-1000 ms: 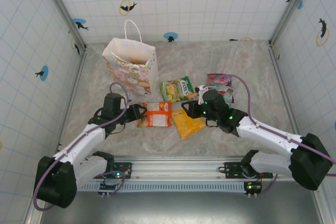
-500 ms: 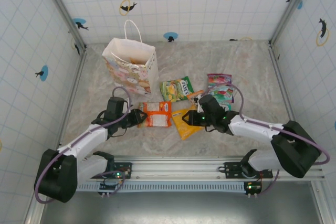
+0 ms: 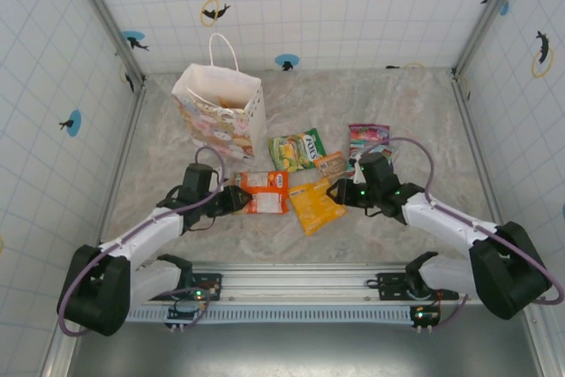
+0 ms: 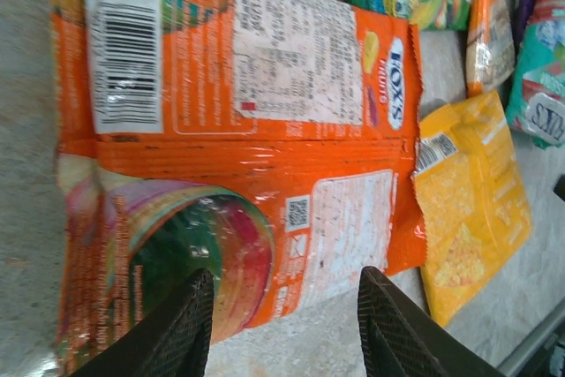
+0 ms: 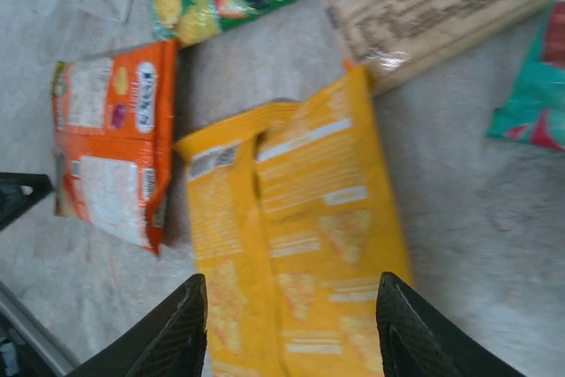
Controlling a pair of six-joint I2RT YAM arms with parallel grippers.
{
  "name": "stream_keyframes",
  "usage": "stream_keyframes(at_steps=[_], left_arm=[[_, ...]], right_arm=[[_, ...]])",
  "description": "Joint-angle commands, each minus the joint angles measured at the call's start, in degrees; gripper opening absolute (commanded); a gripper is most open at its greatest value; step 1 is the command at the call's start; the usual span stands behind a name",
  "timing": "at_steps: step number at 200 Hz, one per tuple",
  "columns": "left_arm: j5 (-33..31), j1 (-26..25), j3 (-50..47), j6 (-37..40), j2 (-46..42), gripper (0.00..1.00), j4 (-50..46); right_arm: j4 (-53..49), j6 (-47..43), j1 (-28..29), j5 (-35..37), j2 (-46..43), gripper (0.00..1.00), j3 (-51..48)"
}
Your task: Place the snacks into the paper bag
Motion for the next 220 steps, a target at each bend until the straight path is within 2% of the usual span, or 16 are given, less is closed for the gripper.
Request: stream_keyframes(at_steps=[1, 40, 48, 109, 145, 165, 220], left_arm=[[2.8, -1.0, 1.4, 1.8, 0.3, 0.46, 1.7], [5.3, -3.3, 1.7, 2.8, 0.9, 0.42, 3.1], [5.4, -5.3, 2.1, 3.1, 1.0, 0.42, 2.9], [6.3, -8.6, 5.1, 5.3, 4.8, 0.39, 2.8], [6.3, -9.7, 6.4, 5.7, 6.6, 0.38, 2.8], [6.2, -9.9, 6.7, 5.7, 6.9, 0.38, 2.8], [5.7, -10.0, 6.9, 5.7, 6.4, 0.37, 2.9]], right_arm=[[-6.2, -8.0, -3.1, -4.3, 1.9, 0.54, 1.1], [-5.7, -13.1, -6.3, -9.7, 6.7, 0.54, 2.2], [-5.2, -13.7, -6.3, -10.2, 7.6, 0.54, 2.3], [-0.1, -14.3, -6.1, -17.3, 12.8, 0.51, 0.8], [-0.1, -14.9, -5.3, -17.8, 14.1, 0.48, 0.2], [-0.1, -15.3, -5.0, -17.6, 14.6, 0.42, -0.2], [0.6, -15.1, -4.9, -18.1, 12.7, 0.11, -1.3]])
